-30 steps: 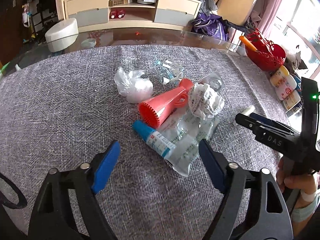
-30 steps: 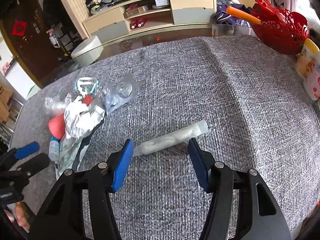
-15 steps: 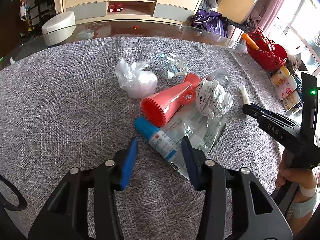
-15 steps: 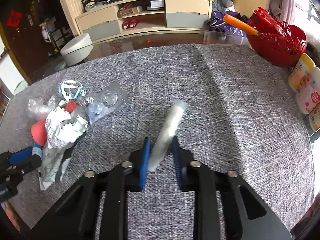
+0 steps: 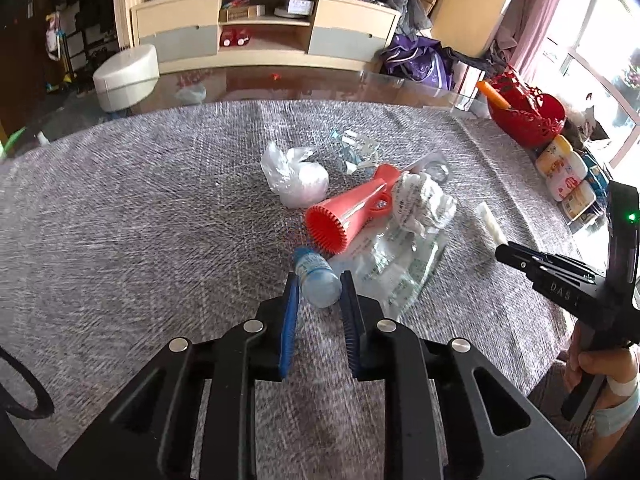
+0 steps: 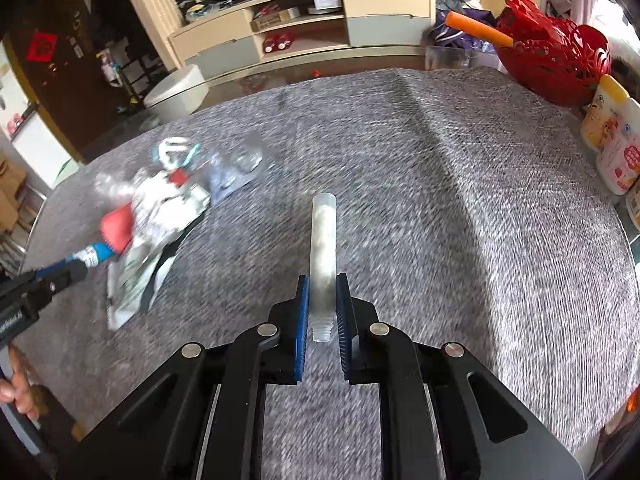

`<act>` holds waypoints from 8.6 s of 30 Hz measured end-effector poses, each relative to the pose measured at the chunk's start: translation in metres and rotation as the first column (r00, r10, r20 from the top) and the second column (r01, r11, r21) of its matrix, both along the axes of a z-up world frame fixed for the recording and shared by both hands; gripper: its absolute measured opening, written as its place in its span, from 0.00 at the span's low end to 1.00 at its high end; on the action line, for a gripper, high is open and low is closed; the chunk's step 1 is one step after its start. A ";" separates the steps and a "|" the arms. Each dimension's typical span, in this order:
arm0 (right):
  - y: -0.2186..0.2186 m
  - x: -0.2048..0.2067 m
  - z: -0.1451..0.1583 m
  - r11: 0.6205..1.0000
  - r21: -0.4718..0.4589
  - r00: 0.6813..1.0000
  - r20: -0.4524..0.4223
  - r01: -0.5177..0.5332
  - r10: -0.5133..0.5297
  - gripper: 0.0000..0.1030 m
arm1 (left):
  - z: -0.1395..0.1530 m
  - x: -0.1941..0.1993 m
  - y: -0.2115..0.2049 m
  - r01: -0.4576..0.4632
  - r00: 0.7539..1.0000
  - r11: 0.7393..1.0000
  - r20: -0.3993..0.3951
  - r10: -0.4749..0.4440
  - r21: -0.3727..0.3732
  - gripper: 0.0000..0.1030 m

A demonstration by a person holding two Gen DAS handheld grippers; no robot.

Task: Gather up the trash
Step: 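Lower the bottle and clear tube into the grey bin and open both tools, then grasp the white-green wrapper with the left tool while the right tool grasps the white paper, then lower the wrapper and paper into the grey bin and open both tools, then grasp the red-orange horn with the left tool while the right tool grasps the blister pack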

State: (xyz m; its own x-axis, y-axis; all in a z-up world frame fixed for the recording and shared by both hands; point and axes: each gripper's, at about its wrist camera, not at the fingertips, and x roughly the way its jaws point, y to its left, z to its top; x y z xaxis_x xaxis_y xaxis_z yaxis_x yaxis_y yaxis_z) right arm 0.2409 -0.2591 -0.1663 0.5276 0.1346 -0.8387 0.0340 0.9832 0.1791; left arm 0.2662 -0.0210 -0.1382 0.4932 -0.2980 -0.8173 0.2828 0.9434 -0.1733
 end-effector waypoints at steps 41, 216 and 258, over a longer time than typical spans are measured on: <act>0.071 -0.232 -0.017 0.983 0.068 0.982 -0.067 -0.171 0.176 0.14 | -0.036 -0.261 -0.007 0.118 0.991 0.993 -0.057 -0.119 -0.022 0.18; 0.051 -0.212 -0.076 0.986 0.150 0.970 -0.222 -0.069 0.102 0.72 | -0.108 -0.262 -0.007 0.075 0.966 0.995 -0.253 -0.058 0.060 0.83; 0.007 0.054 0.039 0.994 0.042 0.993 0.055 -0.103 0.101 0.78 | 0.016 -0.003 -0.019 0.065 0.998 0.994 -0.003 -0.065 0.090 0.91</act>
